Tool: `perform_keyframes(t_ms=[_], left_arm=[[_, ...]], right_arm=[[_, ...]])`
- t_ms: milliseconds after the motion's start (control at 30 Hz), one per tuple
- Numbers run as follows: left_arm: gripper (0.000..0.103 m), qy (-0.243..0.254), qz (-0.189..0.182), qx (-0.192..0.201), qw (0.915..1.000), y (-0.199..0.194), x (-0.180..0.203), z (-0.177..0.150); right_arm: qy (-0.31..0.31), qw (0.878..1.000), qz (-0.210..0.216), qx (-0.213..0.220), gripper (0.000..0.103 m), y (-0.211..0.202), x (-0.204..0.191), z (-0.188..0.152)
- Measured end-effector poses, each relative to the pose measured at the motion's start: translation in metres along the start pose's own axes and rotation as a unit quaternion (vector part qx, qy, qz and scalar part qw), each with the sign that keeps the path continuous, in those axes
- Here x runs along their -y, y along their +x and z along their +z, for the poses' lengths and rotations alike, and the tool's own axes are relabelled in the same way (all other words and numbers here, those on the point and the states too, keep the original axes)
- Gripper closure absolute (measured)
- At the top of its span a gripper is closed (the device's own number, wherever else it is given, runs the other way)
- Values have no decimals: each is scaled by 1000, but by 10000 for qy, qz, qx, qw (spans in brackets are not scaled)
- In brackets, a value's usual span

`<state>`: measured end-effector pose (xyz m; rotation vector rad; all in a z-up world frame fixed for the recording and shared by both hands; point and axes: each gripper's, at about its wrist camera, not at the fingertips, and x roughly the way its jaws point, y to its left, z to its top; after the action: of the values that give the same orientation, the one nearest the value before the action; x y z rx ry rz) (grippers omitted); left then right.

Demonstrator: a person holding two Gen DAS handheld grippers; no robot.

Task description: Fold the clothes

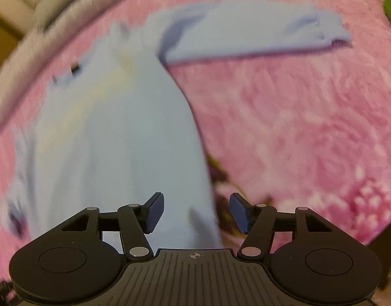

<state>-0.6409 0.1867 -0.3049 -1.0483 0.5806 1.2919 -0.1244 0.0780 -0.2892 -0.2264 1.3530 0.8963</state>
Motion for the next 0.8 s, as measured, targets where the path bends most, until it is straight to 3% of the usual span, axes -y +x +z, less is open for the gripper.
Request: perform_keyframes(t_ms=[67, 100, 167, 233, 333, 400, 433, 467, 500, 567, 600, 667, 767, 800], left_arm=[[68, 916, 548, 267, 9939, 13, 18, 12], [68, 1415, 794, 350, 9861, 21, 27, 17], [67, 2343, 1181, 511, 9636, 41, 48, 20], [67, 3108, 1580, 615, 9352, 61, 61, 18], [67, 3635, 1913, 812, 9081, 88, 66, 21], [67, 3613, 1927, 822, 9086, 104, 62, 28], [73, 3701, 1927, 836, 9049, 109, 59, 31], [90, 3788, 1926, 851, 9012, 115, 57, 34], [95, 3972, 1932, 951, 8921, 111, 54, 35], [95, 4472, 2526, 1607, 8429, 98, 46, 41], [95, 4700, 2811, 1928, 8142, 92, 42, 44], [95, 5112, 3354, 2551, 7490, 80, 34, 49], [95, 5277, 3847, 2817, 7030, 64, 3, 67], [95, 5364, 3883, 2575, 7036, 71, -12, 68]], right_arm=[[169, 9998, 72, -22, 42, 8, -7, 2], [262, 9996, 98, -51, 42, 14, -11, -1], [373, 9991, 160, -127, 42, 20, -18, -5], [370, 9989, 152, -229, 42, 26, -26, -9], [339, 9987, 112, -357, 42, 34, -36, -14], [314, 9986, 59, -413, 42, 39, -42, -16], [336, 9985, 21, -420, 42, 42, -44, -16], [369, 9984, -14, -427, 42, 43, -46, -17], [403, 9982, -38, -435, 42, 45, -48, -17], [474, 9978, -64, -450, 42, 47, -52, -19], [497, 9977, -79, -450, 42, 47, -54, -19], [517, 9976, -101, -442, 42, 46, -57, -22], [623, 9971, -101, -434, 42, 47, -63, -25], [660, 9969, -96, -427, 42, 48, -65, -27]])
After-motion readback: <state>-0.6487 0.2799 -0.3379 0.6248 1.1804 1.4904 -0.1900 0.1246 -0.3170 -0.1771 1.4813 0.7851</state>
